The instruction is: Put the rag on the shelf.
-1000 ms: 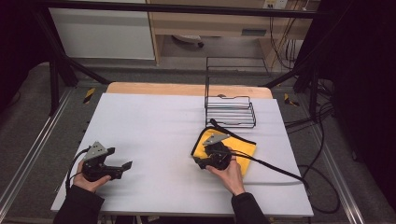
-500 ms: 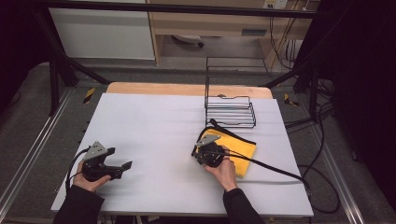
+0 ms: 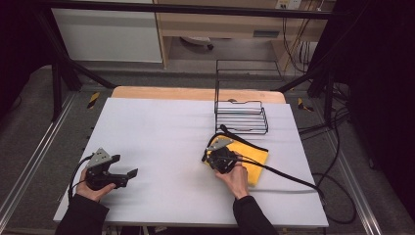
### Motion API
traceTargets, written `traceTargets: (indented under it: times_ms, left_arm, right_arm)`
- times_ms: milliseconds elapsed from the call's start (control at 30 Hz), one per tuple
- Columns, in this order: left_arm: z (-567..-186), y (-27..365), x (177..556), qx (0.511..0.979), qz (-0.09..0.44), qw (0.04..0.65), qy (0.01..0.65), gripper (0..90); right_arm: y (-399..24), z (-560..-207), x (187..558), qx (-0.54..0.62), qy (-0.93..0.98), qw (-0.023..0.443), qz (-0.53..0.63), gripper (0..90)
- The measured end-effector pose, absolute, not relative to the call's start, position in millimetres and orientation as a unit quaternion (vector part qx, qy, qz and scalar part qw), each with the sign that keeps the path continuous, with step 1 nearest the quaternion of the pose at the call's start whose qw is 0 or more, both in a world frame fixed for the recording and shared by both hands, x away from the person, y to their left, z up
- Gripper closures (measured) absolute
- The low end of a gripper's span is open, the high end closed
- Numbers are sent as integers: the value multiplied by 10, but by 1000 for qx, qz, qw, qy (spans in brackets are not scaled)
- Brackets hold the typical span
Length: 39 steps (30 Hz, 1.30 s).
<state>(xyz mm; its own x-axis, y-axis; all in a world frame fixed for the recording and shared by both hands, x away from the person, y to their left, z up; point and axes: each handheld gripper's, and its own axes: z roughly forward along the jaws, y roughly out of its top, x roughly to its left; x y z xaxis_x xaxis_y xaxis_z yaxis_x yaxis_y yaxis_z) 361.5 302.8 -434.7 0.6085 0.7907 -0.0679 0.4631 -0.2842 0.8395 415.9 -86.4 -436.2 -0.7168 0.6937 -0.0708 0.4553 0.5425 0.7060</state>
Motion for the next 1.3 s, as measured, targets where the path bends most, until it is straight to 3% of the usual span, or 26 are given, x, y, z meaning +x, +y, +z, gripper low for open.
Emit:
traceTargets:
  times_ms: [267, 600, 933, 1133, 1300]
  left_arm:
    - [-4343, 3025, 3614, 779, 186, 442, 404, 76]
    - [-4337, 3023, 3609, 779, 187, 441, 404, 77]
    - [-4335, 2993, 3605, 784, 187, 435, 402, 76]
    - [-4316, 2939, 3598, 790, 183, 429, 398, 70]
    - [-4283, 2854, 3599, 793, 176, 428, 396, 55]
  right_arm:
    - [-941, -4162, 3977, 307, 866, 142, 370, 855]
    - [-971, -4159, 3627, 258, 889, 83, 369, 853]
    - [-1136, -4178, 3324, 231, 896, 54, 374, 846]
    - [-1163, -4215, 3325, 242, 889, 33, 389, 742]
    - [-1391, -4099, 3345, 276, 860, 69, 424, 533]
